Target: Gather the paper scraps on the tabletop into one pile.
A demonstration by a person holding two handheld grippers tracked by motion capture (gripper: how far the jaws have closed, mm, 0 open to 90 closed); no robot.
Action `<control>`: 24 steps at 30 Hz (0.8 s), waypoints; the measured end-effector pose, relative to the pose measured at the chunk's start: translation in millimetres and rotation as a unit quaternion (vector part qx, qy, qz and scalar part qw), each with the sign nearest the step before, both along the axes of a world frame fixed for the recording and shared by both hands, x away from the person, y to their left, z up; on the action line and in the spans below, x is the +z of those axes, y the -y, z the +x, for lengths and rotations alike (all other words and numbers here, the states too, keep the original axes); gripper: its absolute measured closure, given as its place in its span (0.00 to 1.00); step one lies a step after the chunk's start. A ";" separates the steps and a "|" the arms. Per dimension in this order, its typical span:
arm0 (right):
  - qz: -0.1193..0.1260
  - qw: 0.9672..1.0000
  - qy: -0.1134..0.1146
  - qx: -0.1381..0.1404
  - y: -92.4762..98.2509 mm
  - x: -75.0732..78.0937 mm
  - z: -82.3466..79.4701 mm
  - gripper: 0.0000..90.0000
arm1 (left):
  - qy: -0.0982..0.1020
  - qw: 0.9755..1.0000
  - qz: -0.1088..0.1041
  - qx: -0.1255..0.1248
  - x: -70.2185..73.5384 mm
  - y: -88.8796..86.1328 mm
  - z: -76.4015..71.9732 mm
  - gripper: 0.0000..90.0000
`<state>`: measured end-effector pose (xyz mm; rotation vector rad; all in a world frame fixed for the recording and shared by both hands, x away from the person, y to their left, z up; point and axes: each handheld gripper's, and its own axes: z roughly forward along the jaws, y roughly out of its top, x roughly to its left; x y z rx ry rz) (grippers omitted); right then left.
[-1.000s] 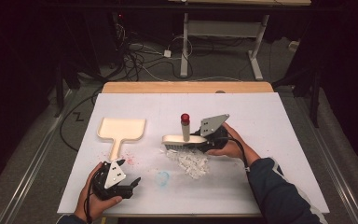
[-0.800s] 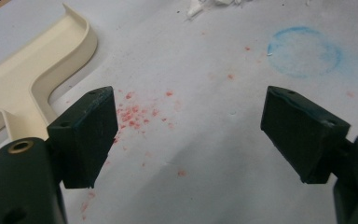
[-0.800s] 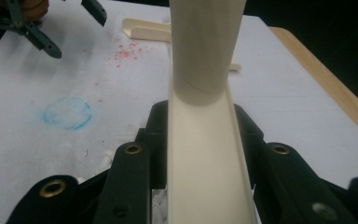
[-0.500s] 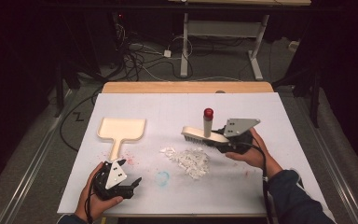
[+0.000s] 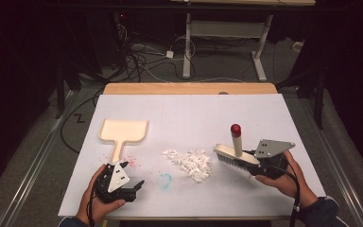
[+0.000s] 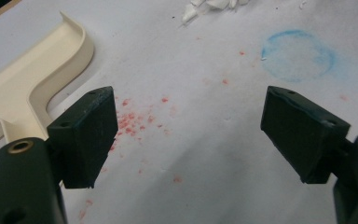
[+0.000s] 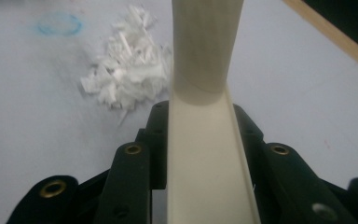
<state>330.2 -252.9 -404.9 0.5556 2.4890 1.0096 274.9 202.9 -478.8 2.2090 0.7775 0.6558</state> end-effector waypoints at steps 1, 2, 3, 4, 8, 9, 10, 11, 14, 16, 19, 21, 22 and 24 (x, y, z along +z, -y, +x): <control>-0.002 1.000 -0.004 -0.008 -0.8 -2.7 -0.7 0.75 | 0.000 1.000 0.000 0.000 0.1 0.0 0.0 0.20; 0.002 1.000 -0.007 -0.022 -3.5 -6.7 -1.8 0.75 | 0.000 1.000 0.000 0.000 0.3 0.0 0.0 0.20; 0.004 0.999 -0.006 -0.032 -6.0 -8.5 -2.2 0.75 | 0.001 1.000 0.001 -0.002 0.7 0.2 -0.1 0.20; 0.002 0.999 -0.004 -0.037 -9.6 -10.3 -2.1 0.75 | 0.002 1.000 0.000 -0.002 0.6 0.8 -0.1 0.20; 0.031 0.997 -0.010 -0.065 -27.9 -17.1 -0.8 0.75 | 0.001 1.000 -0.002 -0.002 0.3 1.0 0.1 0.20; 0.037 0.997 -0.011 -0.072 -33.4 -18.4 -1.4 0.75 | 0.000 1.000 -0.003 -0.002 0.1 1.0 0.3 0.20; 0.041 0.996 -0.009 -0.073 -38.0 -19.3 -1.9 0.75 | 0.000 1.000 -0.002 -0.002 0.0 0.9 0.4 0.20; 0.046 0.996 -0.010 -0.070 -45.5 -20.4 -2.2 0.75 | 0.000 1.000 0.000 -0.003 0.1 0.8 0.3 0.20; 0.049 0.996 0.004 -0.078 -58.8 -20.9 -4.0 0.75 | 0.004 1.000 -0.002 -0.004 0.8 0.5 -0.8 0.20; 0.059 0.995 0.001 -0.082 -62.1 -20.3 -3.2 0.75 | 0.005 1.000 -0.005 -0.002 0.8 0.2 -1.3 0.20; 0.074 0.993 0.016 -0.094 -60.4 -17.8 -2.4 0.75 | 0.004 1.000 -0.006 -0.002 0.8 -0.3 -1.6 0.20; 0.083 0.991 0.016 -0.101 -58.0 -16.4 -1.8 0.75 | 0.005 1.000 -0.007 -0.002 1.2 -0.3 -2.0 0.20; 0.083 0.991 0.017 -0.103 -56.6 -16.3 -0.9 0.75 | 0.005 1.000 -0.007 -0.002 1.4 -0.3 -2.1 0.20; 0.083 0.991 0.013 -0.108 -54.0 -17.3 1.7 0.75 | 0.006 1.000 -0.007 -0.002 1.8 -0.5 -2.3 0.20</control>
